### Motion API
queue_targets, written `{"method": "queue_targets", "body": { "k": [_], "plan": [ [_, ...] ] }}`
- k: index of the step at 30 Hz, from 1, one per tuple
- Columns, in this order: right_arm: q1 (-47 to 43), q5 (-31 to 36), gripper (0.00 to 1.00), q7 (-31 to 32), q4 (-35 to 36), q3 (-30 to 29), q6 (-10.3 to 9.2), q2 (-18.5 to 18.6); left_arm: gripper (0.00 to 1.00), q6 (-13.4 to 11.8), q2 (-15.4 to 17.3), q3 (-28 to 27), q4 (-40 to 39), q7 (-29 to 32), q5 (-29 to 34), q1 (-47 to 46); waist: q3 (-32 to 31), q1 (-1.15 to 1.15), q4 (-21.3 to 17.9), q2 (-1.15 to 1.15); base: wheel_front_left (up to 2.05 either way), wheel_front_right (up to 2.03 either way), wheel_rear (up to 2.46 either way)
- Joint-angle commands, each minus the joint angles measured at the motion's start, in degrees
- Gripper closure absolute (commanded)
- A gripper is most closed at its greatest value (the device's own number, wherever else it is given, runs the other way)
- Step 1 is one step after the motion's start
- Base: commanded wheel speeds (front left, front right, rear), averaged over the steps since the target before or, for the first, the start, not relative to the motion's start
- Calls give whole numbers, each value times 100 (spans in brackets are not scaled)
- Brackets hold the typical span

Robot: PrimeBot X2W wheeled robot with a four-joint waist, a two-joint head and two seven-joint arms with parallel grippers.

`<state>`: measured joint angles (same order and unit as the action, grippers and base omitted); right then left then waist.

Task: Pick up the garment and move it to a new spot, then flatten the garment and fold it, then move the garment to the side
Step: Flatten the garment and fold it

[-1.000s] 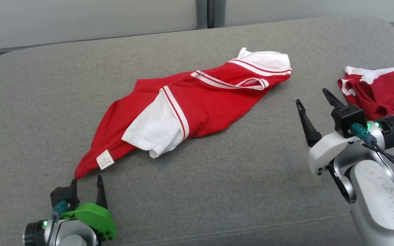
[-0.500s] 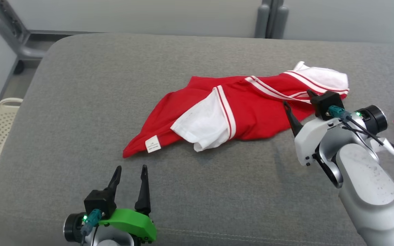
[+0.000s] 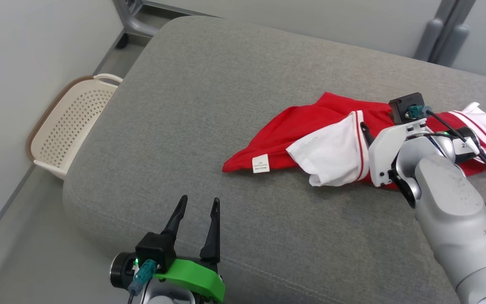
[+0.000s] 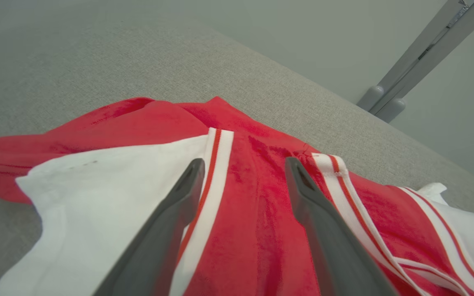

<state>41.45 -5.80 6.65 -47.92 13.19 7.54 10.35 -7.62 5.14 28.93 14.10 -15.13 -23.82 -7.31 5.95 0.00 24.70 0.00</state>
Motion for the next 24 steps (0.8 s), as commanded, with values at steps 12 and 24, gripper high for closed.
{"method": "queue_targets", "body": {
  "k": [12, 24],
  "plan": [
    [522, 1146, 0, 271, -1414, -897, -11, -9, 0, -32, -111, 129, -107, -1, 80, 105, 312, 0, 736, 0, 0, 0, 0],
    [594, 1790, 100, 18, -1574, -1514, -11, -207, 0, 22, -138, 130, -59, -1, 80, 14, 401, 0, 516, 0, 0, 0, 0]
  ]
}}
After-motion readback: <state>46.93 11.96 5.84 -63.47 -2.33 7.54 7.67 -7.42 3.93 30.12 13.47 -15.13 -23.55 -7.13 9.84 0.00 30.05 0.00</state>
